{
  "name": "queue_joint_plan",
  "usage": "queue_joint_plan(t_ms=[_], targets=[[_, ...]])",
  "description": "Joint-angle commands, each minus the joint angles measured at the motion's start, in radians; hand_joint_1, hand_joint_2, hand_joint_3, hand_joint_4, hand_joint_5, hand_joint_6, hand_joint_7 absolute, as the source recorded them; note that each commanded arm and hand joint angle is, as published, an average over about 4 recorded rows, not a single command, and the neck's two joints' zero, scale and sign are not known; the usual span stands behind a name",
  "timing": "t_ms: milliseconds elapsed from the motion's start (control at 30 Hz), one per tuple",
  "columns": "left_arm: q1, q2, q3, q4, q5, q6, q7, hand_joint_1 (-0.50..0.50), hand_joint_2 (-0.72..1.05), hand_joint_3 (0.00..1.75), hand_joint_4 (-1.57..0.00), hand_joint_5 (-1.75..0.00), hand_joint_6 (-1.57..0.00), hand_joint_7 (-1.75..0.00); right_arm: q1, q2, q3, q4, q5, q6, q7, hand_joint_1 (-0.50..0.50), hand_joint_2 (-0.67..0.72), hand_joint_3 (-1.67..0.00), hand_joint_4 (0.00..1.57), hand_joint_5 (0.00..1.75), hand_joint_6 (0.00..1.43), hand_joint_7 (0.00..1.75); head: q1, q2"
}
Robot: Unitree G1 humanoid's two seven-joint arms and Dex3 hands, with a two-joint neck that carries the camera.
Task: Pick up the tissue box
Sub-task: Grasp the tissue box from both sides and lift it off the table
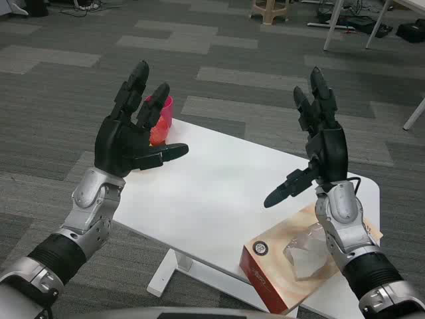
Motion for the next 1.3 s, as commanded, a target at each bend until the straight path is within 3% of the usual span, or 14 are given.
queue_joint_plan(t_ms=[33,100,500,767,967,1100,1300], targets=[[0.023,-0.075,0.027,-0.036,-0.001,-0.021,0.018,0.5,0.69,0.0,0.0,-0.21,0.0,0.0,0.029,0.074,-0.013,-0.066,0.007,-0.001,-0.066,-0.39,0.47,-0.08,0.03,0.0,0.0,0.0,-0.014,0.071],[0.023,-0.076,0.027,-0.036,-0.001,-0.021,0.018,0.5,0.69,0.0,0.0,-0.21,0.0,0.0,0.029,0.073,-0.013,-0.065,0.007,-0.001,-0.066,-0.39,0.47,-0.08,0.03,0.0,0.0,0.0,-0.008,0.041],[0.023,-0.077,0.027,-0.034,-0.001,-0.021,0.018,0.5,0.69,0.0,0.0,-0.21,0.0,0.0,0.029,0.07,-0.015,-0.066,0.007,-0.001,-0.066,-0.42,0.47,-0.08,0.03,0.0,0.0,0.0,-0.01,0.039],[0.023,-0.081,0.027,-0.028,-0.001,-0.021,0.018,0.5,0.69,0.0,0.0,-0.21,0.0,0.0,0.029,0.066,-0.014,-0.062,0.007,-0.001,-0.066,-0.42,0.47,-0.04,0.03,0.0,0.0,0.0,-0.014,0.009],[0.02,-0.08,0.026,-0.004,-0.001,-0.02,0.018,0.5,0.69,0.0,0.0,-0.21,0.0,0.0,0.032,0.054,-0.015,-0.055,0.007,0.001,-0.068,-0.42,0.47,-0.06,0.02,0.0,0.0,0.0,-0.037,-0.079],[0.02,-0.081,0.018,0.032,-0.003,-0.02,0.018,0.5,0.69,0.0,0.0,-0.21,0.0,0.0,0.039,0.035,-0.017,-0.054,0.007,0.003,-0.075,-0.42,0.47,-0.08,0.0,0.0,0.0,0.0,-0.083,-0.179],[0.014,-0.082,-0.004,0.085,-0.021,-0.02,0.017,0.5,0.69,0.0,0.0,-0.21,0.0,0.0,0.058,-0.003,-0.043,-0.055,0.012,0.016,-0.077,-0.41,0.41,-0.08,0.0,0.0,0.0,0.0,-0.091,-0.25]])
